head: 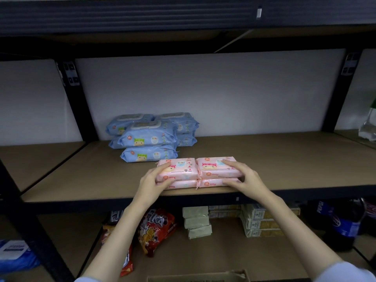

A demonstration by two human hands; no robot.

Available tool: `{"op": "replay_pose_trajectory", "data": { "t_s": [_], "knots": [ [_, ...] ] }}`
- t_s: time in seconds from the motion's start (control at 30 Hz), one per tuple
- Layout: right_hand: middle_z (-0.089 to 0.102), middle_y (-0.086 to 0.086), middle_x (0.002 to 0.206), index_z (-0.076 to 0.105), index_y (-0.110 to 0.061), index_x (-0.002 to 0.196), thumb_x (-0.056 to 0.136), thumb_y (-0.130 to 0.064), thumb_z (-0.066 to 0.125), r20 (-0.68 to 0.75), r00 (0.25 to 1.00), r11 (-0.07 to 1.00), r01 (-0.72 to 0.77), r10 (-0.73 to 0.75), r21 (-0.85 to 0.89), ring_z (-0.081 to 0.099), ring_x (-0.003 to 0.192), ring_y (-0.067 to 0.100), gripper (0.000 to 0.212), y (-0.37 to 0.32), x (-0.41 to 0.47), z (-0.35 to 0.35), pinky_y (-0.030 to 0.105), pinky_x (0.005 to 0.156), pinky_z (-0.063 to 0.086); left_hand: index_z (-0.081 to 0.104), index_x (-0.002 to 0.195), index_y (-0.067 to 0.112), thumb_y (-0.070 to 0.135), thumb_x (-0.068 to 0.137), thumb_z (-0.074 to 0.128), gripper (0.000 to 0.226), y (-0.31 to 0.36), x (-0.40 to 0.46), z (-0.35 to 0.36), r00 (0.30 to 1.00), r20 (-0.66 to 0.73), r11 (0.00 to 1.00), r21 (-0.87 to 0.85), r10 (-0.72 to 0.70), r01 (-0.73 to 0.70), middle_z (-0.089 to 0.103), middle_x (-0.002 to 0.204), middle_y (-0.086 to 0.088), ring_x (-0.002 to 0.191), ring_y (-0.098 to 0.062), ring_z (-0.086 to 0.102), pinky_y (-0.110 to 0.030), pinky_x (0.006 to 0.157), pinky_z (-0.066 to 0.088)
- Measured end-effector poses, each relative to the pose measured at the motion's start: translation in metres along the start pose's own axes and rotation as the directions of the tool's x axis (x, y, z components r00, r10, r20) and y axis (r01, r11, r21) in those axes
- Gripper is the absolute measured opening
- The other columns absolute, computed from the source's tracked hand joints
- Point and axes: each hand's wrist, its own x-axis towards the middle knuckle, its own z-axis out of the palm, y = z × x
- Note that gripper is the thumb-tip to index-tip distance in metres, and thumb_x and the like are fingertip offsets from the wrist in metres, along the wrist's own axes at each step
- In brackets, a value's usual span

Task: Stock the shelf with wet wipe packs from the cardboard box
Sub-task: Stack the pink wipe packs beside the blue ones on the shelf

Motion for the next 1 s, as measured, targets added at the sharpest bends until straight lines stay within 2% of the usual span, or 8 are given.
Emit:
{"op": "replay_pose_trajectory", "data": {
  "t_s": [0.1,0.2,0.4,0.57,0.73,0.8,0.93,1.0],
  "knots": [
    [0.044,-0.002,0.14,0.044,-0.05,0.124,0.076,-0.034,0.074,0.021,1.0,1.0,-0.002,0.002,0.02,0.04,0.128,0.016,0.058,-0.002,0.0,0.003,0.04,0.108,0.037,0.05,0.131,0.03,0.023,0.079,0.072,0.057,0.0,-0.001,0.002,1.0,-0.025,1.0,-0.018,0.016,-0.016,0.047,0.133,-0.004,0.114,-0.007,0.04,-0.018,0.097,0.031],
    [0.046,-0.007,0.136,0.05,-0.036,0.128,0.08,-0.027,0.072,0.002,1.0,0.995,-0.001,0.001,0.098,0.04,0.125,0.01,0.054,-0.004,0.0,0.005,0.029,0.104,0.037,0.05,0.131,0.029,0.02,0.078,0.072,0.058,0.0,-0.004,0.006,0.998,-0.066,0.999,-0.043,0.021,-0.024,0.047,0.134,-0.005,0.116,-0.008,0.041,-0.019,0.097,0.032],
    [0.052,-0.008,0.127,0.056,-0.028,0.125,0.083,-0.021,0.067,-0.037,0.999,0.99,0.0,0.005,0.14,0.043,0.116,0.004,0.043,-0.004,0.001,0.006,0.015,0.091,0.032,0.051,0.13,0.027,0.019,0.077,0.073,0.058,-0.001,-0.003,0.006,0.995,-0.097,0.997,-0.071,0.025,-0.032,0.049,0.133,-0.005,0.113,-0.006,0.041,-0.017,0.095,0.032],
    [0.051,-0.002,0.133,0.056,-0.03,0.124,0.081,-0.019,0.07,-0.039,0.999,0.989,-0.008,0.014,0.148,0.043,0.123,0.011,0.047,-0.002,0.001,0.011,0.023,0.099,0.036,0.052,0.129,0.026,0.015,0.077,0.073,0.058,-0.003,-0.003,0.007,0.994,-0.104,0.993,-0.115,0.02,-0.032,0.048,0.133,-0.006,0.113,-0.006,0.041,-0.015,0.092,0.034],
    [0.054,-0.005,0.125,0.058,-0.033,0.121,0.081,-0.02,0.07,-0.01,0.999,0.984,-0.039,0.041,0.172,0.05,0.115,0.014,0.044,-0.004,0.003,0.008,0.019,0.089,0.039,0.052,0.13,0.027,0.018,0.078,0.072,0.056,-0.005,-0.003,0.009,0.993,-0.113,0.994,-0.101,0.02,-0.032,0.048,0.133,-0.006,0.119,-0.012,0.043,-0.018,0.097,0.031],
    [0.054,-0.006,0.125,0.057,-0.034,0.122,0.081,-0.021,0.071,-0.011,0.999,0.986,-0.037,0.04,0.164,0.05,0.118,0.016,0.045,-0.005,0.002,0.007,0.02,0.092,0.038,0.052,0.129,0.027,0.019,0.078,0.073,0.056,-0.006,-0.003,0.009,0.993,-0.112,0.995,-0.092,0.021,-0.031,0.049,0.133,-0.008,0.124,-0.017,0.044,-0.018,0.099,0.03],
    [0.048,-0.001,0.137,0.045,-0.026,0.136,0.081,-0.021,0.07,-0.084,0.995,0.988,-0.036,0.048,0.148,0.042,0.129,0.016,0.061,-0.01,-0.01,0.012,0.026,0.105,0.036,0.05,0.132,0.024,0.02,0.077,0.074,0.061,-0.003,-0.006,0.008,0.992,-0.119,0.999,-0.025,0.03,-0.033,0.048,0.134,-0.012,0.127,-0.021,0.043,-0.015,0.099,0.027],
    [0.044,0.001,0.14,0.036,-0.024,0.141,0.081,-0.023,0.07,-0.137,0.99,0.989,-0.017,0.037,0.147,0.041,0.128,0.015,0.069,-0.01,-0.023,0.016,0.026,0.104,0.036,0.043,0.137,0.024,0.022,0.077,0.073,0.067,-0.003,-0.014,0.007,0.991,-0.134,1.0,-0.008,0.023,-0.024,0.043,0.136,-0.012,0.128,-0.023,0.04,-0.022,0.105,0.028]
  ]
}}
